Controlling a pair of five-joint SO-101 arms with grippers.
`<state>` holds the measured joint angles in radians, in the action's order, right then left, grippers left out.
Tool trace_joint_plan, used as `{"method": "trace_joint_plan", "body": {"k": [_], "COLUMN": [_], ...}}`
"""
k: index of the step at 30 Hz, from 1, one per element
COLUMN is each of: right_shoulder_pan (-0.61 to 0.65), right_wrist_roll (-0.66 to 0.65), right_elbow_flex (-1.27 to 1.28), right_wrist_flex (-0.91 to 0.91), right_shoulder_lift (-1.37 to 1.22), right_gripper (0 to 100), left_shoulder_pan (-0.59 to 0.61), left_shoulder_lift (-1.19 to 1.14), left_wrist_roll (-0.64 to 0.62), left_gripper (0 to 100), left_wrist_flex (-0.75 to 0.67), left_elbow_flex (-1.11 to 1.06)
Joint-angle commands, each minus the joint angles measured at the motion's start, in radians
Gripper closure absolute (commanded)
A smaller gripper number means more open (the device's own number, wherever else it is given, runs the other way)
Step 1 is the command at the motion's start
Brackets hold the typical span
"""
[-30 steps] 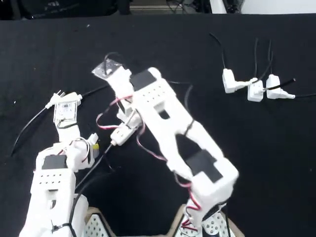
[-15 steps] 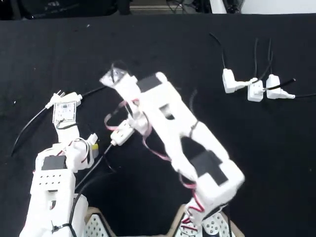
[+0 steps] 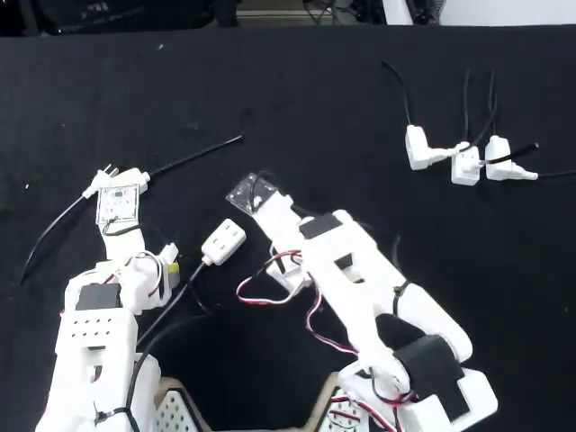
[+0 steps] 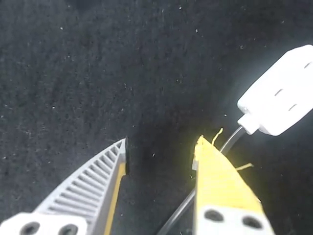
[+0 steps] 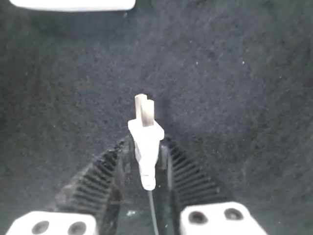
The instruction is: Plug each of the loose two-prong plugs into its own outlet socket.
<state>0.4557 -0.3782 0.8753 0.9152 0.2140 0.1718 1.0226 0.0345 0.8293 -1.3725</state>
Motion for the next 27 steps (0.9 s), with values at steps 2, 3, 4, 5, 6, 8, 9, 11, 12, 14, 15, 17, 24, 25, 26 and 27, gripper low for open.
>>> {"method": "trace_joint_plan", "body": {"k": [2, 3, 4, 5, 6, 8, 9, 11, 12, 14, 15, 17, 24, 25, 26, 27], "right_shoulder_pan": [-0.017, -0.017, -0.017, -0.017, -0.017, -0.017, -0.015, -0.015, -0.015, -0.014, -0.015, -0.017, -0.017, -0.015, -0.014, -0.012], "right_wrist_roll": [-0.009, -0.009, -0.009, -0.009, -0.009, -0.009, -0.009, -0.008, -0.008, -0.008, -0.008, -0.008, -0.008, -0.005, -0.002, 0.000], "right_elbow_flex": [0.001, 0.001, 0.001, 0.001, 0.001, 0.005, 0.008, 0.013, 0.016, 0.022, 0.019, 0.016, -0.007, -0.012, -0.015, -0.019], "right_wrist_flex": [0.006, 0.006, 0.006, 0.006, 0.008, 0.014, 0.014, 0.015, 0.014, 0.008, 0.008, 0.006, 0.023, 0.029, 0.029, 0.037], "right_shoulder_lift": [0.004, 0.002, 0.004, 0.007, 0.012, 0.019, 0.016, 0.005, -0.002, -0.022, -0.033, -0.045, -0.048, -0.048, -0.048, -0.048], "right_gripper": [94.5, 95.7, 97.1, 98.7, 98.8, 98.7, 98.7, 98.5, 97.5, 93.0, 91.0, 90.3, 98.9, 98.7, 98.5, 98.2], "left_shoulder_pan": [0.008, 0.008, 0.008, 0.008, 0.008, 0.010, 0.010, 0.010, 0.010, 0.010, 0.010, 0.010, 0.010, 0.010, 0.010, 0.010], "left_shoulder_lift": [0.011, 0.011, 0.011, 0.011, 0.011, 0.011, 0.011, 0.011, 0.011, 0.011, 0.011, 0.011, 0.020, 0.020, 0.020, 0.020], "left_wrist_roll": [0.002, 0.002, 0.002, 0.002, 0.002, 0.002, 0.002, 0.002, 0.002, 0.002, 0.002, 0.002, 0.002, 0.002, 0.002, 0.002], "left_gripper": [78, 78, 78, 78, 78, 78, 78, 78, 78, 78, 78, 78, 78, 78, 78, 78], "left_wrist_flex": [0.006, 0.006, 0.006, 0.006, 0.006, 0.008, 0.008, 0.008, 0.008, 0.008, 0.008, 0.008, 0.034, 0.034, 0.034, 0.034], "left_elbow_flex": [0.007, 0.007, 0.007, 0.007, 0.007, 0.007, 0.007, 0.007, 0.007, 0.007, 0.007, 0.007, 0.007, 0.007, 0.007, 0.007]}}
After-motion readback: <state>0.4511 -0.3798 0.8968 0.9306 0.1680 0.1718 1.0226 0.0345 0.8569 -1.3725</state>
